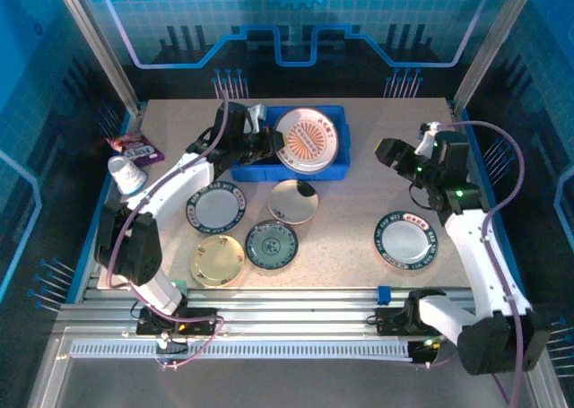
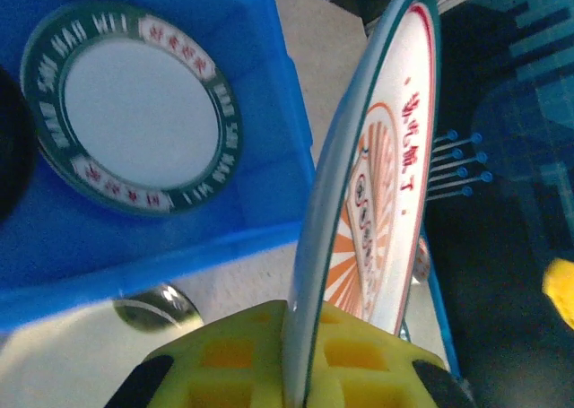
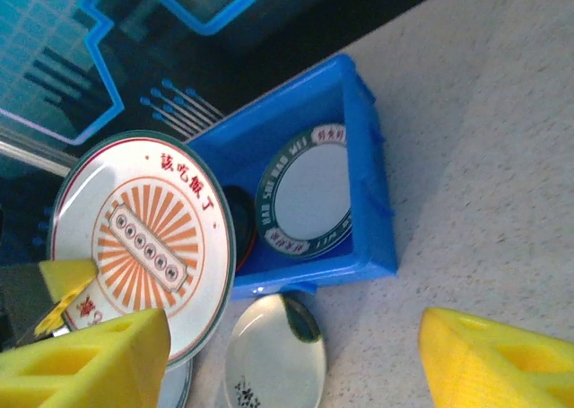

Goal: Place the plates into the plastic bin on the countertop

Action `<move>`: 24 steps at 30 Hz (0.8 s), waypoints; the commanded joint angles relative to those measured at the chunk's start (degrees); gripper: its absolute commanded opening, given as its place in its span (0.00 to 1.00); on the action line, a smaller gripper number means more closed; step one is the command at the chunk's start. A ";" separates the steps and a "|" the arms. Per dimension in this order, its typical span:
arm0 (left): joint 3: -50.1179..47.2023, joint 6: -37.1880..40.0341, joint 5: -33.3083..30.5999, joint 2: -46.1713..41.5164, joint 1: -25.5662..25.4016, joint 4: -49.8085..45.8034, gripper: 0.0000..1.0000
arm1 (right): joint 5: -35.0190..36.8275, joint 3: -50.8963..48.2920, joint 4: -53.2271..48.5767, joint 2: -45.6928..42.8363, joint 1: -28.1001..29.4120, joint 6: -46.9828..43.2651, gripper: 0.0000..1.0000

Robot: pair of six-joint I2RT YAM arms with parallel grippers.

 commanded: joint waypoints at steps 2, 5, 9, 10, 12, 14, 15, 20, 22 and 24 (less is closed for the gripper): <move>10.04 7.05 -7.27 6.95 -0.03 -6.63 0.00 | 1.57 -3.64 0.04 -2.81 -1.45 0.15 0.74; 15.23 8.07 -7.91 11.76 -0.01 -7.40 0.00 | 0.00 -5.06 0.67 -3.49 -2.01 1.03 0.74; 18.88 8.13 -7.89 16.75 0.42 -6.44 0.00 | -3.37 -6.90 2.05 -3.91 -3.56 2.30 0.74; 18.80 7.83 -7.90 17.44 0.66 -5.33 0.00 | -4.48 -7.86 2.74 -3.99 -4.17 2.87 0.74; 19.27 6.37 -7.27 19.19 1.48 -4.12 0.00 | -6.60 -8.87 3.67 -4.16 -5.17 3.94 0.74; 19.50 4.36 -5.88 20.73 2.38 -2.68 0.00 | -7.93 -9.89 4.51 -4.41 -6.10 4.73 0.74; 19.32 3.29 -5.48 21.42 2.77 -1.62 0.00 | -8.25 -10.33 4.91 -4.63 -6.35 4.82 0.74; 20.54 -1.33 -1.35 25.19 3.68 1.65 0.00 | -9.03 -11.49 6.20 -3.91 -6.66 5.44 0.74; 21.87 -2.79 0.15 27.22 3.77 1.86 0.00 | -9.52 -11.63 6.64 -3.55 -6.66 5.72 0.74; 22.71 -3.97 1.05 28.79 3.77 1.99 0.00 | -9.53 -11.76 6.85 -3.31 -6.67 5.82 0.74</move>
